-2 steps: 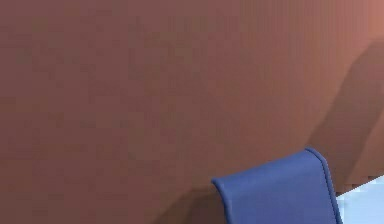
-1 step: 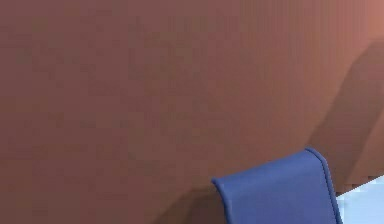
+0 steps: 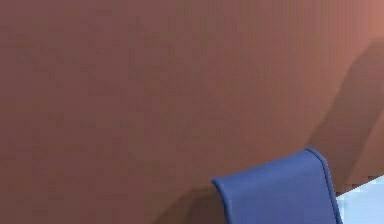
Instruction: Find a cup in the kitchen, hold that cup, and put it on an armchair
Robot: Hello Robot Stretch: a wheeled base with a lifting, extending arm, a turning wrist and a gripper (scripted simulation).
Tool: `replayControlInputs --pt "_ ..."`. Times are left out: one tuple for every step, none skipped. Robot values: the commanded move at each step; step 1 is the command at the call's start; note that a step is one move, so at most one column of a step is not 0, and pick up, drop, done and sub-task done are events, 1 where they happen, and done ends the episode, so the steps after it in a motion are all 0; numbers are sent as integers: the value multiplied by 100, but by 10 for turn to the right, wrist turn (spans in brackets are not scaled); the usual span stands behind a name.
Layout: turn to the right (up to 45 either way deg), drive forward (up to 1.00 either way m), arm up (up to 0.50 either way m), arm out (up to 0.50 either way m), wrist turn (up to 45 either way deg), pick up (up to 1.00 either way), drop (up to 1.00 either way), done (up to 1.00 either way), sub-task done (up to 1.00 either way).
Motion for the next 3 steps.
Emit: replayControlInputs --pt "0 0 0 0 0 0 100 0 0" --pt "0 0 10 0 0 0 0 0 0" --pt "0 0 0 -8 0 0 0 0 0"
